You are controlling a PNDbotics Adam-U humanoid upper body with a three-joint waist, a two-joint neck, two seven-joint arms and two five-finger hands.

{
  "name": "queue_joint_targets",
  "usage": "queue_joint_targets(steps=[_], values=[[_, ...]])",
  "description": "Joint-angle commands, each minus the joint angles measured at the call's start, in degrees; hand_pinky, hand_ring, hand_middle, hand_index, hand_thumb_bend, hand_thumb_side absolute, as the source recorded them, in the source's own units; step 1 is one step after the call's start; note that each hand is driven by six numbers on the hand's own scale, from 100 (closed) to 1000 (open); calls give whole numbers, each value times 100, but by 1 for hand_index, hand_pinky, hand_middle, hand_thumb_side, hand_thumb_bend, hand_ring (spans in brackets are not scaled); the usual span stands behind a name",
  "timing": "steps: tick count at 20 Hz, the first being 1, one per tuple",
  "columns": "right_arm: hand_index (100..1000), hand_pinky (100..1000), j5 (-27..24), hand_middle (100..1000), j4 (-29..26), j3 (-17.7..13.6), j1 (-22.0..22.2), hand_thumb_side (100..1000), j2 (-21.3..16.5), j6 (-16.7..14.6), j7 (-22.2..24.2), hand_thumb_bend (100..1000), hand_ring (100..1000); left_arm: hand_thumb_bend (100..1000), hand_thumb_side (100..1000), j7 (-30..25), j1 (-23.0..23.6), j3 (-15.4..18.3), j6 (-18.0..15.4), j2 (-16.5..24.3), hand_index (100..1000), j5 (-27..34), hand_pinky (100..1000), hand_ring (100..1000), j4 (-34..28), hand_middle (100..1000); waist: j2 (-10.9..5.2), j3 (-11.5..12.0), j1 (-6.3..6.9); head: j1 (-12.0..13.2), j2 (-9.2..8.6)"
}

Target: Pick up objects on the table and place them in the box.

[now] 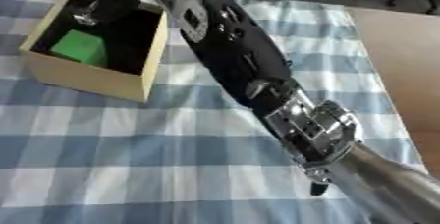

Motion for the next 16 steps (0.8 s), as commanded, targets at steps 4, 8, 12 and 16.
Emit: queue_joint_targets(steps=[4,8,12,16], values=[[951,816,-566,611,-785,-320,-37,812,-574,233,-202,134,777,100,896,9,14,31,5,41,704,-22,712,601,-99,628,-106,-70,75,98,31],[931,802,-1253,583,-1587,-595,250,817,-1068,676,-516,100,755,100,896,44,49,54,7,57,703,-40,712,601,-99,628,-129,-155,92,207,41],[898,789,-1892,546,-2344,-892,628,768,-1435,1197,-929,100,731,100,896,62,76,66,10,55,703,-62,712,601,-99,628,-121,-227,151,286,34],[838,756,-2480,512,-2968,-1165,1073,670,-1748,1610,-1495,100,695,100,895,85,92,83,5,56,703,-78,712,601,-99,628,-113,-299,208,329,32]])
